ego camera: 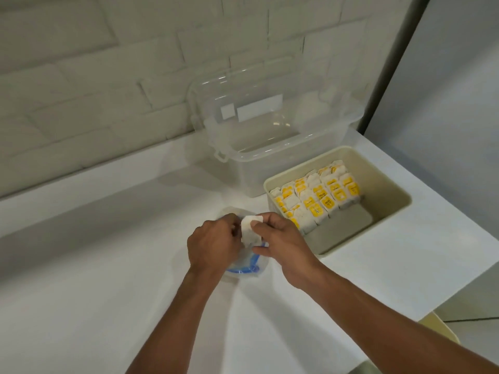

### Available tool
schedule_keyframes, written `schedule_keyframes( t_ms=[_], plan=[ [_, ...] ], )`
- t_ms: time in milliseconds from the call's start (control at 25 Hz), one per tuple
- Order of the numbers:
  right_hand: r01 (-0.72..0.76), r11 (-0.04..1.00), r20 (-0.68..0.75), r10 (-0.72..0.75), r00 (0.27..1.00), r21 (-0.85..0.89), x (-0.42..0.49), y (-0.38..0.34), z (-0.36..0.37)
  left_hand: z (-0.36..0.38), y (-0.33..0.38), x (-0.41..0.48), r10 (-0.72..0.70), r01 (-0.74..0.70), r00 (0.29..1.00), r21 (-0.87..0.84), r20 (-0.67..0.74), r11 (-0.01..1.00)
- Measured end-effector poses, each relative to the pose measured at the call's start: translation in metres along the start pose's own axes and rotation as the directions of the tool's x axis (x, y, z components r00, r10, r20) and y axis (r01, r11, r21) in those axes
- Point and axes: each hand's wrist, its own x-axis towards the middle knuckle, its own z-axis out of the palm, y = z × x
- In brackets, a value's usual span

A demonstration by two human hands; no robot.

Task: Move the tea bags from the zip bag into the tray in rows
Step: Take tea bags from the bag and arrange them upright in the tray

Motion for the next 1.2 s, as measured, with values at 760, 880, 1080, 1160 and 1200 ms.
schedule_keyframes(
  t_ms=[760,880,1080,1160,1200],
  plan=[
    [0.347,0.567,0.182,-0.327,0.927,-0.747,0.021,-0.046,-0.008,-0.037,-0.024,-0.021,-0.169,0.287,0.957,-0.684,0.236,0.671],
    [0.339,0.533,0.192,-0.312,0.931,-0.775,0.022,-0.049,-0.009,-0.038,-0.026,-0.017,-0.138,0.229,0.971,-0.604,0.194,0.763],
    [0.340,0.523,0.242,-0.248,0.938,-0.782,0.021,-0.053,-0.011,-0.042,-0.029,-0.007,-0.083,0.181,0.976,-0.550,0.199,0.815],
    [0.359,0.502,0.269,-0.246,0.931,-0.787,0.018,-0.053,-0.011,-0.043,-0.032,-0.004,-0.040,0.132,0.981,-0.495,0.191,0.859],
    [0.374,0.505,0.279,-0.256,0.925,-0.778,0.017,-0.053,-0.011,-0.044,-0.032,-0.004,-0.020,0.118,0.980,-0.500,0.196,0.858]
  ],
)
